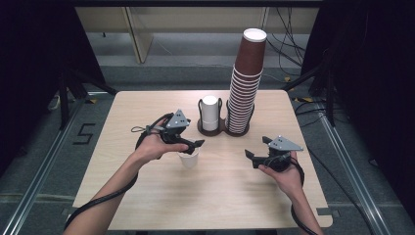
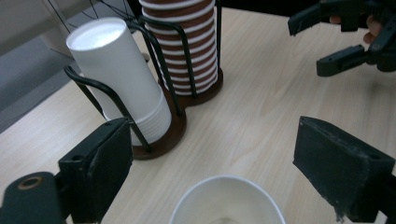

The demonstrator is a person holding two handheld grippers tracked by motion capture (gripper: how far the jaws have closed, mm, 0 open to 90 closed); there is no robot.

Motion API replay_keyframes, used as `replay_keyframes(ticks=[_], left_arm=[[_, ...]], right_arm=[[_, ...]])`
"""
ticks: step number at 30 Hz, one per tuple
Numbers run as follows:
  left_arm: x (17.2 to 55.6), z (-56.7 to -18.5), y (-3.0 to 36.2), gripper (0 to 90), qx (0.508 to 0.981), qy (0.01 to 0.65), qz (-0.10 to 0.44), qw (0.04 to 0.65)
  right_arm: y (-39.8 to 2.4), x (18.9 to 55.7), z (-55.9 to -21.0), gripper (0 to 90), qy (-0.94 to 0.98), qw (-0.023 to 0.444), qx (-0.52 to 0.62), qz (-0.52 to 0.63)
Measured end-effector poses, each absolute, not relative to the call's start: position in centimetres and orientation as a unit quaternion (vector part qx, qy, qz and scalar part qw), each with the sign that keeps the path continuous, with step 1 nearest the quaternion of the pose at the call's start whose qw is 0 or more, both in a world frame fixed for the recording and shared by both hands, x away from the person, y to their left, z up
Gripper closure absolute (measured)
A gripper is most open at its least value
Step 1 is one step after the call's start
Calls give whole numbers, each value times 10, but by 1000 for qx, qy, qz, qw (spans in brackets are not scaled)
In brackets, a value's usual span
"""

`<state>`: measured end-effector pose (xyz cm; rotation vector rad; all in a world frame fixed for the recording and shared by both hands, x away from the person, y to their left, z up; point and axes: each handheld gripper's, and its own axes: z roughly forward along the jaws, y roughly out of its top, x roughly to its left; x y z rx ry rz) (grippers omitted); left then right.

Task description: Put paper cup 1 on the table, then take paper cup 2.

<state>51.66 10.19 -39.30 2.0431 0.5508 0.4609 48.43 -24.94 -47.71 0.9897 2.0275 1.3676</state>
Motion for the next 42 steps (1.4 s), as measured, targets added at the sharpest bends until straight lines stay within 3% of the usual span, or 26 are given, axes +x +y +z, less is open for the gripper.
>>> replay_keyframes(ticks=[5, 7, 13, 17, 25, 42], left_arm=[[515, -387, 101, 115, 826, 224, 197, 478], [515, -385, 101, 115, 821, 225, 203, 484], [515, -380, 98, 116, 806, 229, 213, 503], [516, -378, 95, 115, 800, 230, 216, 511], [516, -371, 91, 111, 786, 234, 221, 528], [531, -345, 63, 99, 745, 236, 236, 577]], right_arm=[[-251, 485, -475, 120, 737, 266, 362, 506], [-249, 482, -473, 119, 737, 242, 383, 502], [-250, 482, -469, 117, 734, 246, 381, 505], [-253, 485, -470, 116, 728, 273, 369, 509], [-251, 482, -461, 111, 719, 260, 393, 511], [-238, 522, -373, 34, 678, 333, 369, 542]])
